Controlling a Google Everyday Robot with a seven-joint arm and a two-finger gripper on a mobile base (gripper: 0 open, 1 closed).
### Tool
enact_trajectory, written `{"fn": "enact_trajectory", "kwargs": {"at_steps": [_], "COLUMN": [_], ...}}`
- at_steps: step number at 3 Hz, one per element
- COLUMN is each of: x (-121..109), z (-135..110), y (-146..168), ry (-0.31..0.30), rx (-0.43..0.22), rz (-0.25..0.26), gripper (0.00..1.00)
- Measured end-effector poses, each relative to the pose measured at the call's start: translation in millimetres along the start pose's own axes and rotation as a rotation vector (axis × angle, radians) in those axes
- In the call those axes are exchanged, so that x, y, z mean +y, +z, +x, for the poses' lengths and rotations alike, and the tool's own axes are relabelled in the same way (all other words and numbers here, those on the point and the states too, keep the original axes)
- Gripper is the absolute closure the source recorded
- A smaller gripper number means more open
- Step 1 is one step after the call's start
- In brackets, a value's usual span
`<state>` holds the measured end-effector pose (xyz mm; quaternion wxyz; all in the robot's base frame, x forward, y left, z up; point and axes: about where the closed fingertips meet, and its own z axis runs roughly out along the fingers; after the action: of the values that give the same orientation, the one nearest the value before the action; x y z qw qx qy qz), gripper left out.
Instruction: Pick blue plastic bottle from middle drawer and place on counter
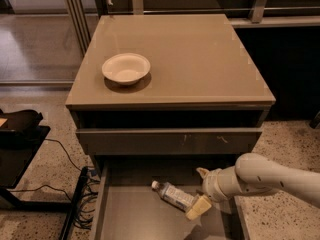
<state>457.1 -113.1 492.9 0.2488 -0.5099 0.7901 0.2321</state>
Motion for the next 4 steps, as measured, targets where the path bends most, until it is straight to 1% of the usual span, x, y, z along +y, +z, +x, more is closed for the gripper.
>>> {"fn": "enact_trajectory", "kwargs": {"at_steps": [1, 2, 3, 4], "x": [2.8, 4.0, 3.2, 1.1], "z": [15.9, 28.2, 33.6, 37.3], "y": [36.7, 70.3, 93.5, 114.8], "ry": [0.037, 0.069, 0.085, 0.09], "rx": [-0.013, -0.042, -0.07, -0.092], "rz": [-0.033, -0.038, 0.003, 0.056], "gripper": [0.0, 0.0, 0.0, 0.0]}}
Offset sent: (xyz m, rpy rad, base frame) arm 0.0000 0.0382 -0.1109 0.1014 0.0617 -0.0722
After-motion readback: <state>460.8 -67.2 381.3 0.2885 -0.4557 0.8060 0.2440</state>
